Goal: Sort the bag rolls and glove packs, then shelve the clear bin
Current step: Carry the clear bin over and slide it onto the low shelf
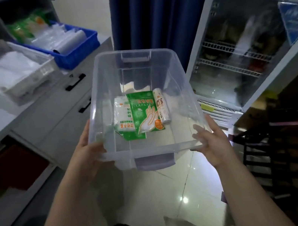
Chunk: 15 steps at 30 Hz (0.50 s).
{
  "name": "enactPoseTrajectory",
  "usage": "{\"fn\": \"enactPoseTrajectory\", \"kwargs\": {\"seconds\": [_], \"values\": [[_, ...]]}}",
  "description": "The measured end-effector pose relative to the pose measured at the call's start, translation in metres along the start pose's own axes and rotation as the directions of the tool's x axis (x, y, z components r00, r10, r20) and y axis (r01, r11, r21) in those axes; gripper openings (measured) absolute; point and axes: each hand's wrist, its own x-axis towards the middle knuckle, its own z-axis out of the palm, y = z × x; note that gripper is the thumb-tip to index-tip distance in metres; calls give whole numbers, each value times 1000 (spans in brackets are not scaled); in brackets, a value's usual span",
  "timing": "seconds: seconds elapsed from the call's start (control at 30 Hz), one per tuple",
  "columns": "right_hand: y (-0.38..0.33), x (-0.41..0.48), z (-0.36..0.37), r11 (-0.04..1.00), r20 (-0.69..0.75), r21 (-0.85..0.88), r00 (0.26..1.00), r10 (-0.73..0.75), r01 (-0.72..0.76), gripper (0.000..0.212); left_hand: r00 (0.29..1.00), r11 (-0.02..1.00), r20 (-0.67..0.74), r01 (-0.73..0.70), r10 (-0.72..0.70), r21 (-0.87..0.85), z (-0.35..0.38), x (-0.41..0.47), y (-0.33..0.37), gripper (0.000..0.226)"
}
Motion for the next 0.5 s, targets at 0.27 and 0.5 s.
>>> {"fn": "enactPoseTrajectory", "kwargs": {"seconds": [0.27,0.5], "values": [[-76,143,50,985,-91,80,985,-145,152,69,997,998,-75,-21,26,66,49,159,50,76],[-149,300,125,982,-138,34,974,-178,184,63,997,991,22,-76,74,106,49,340,111,79]]}}
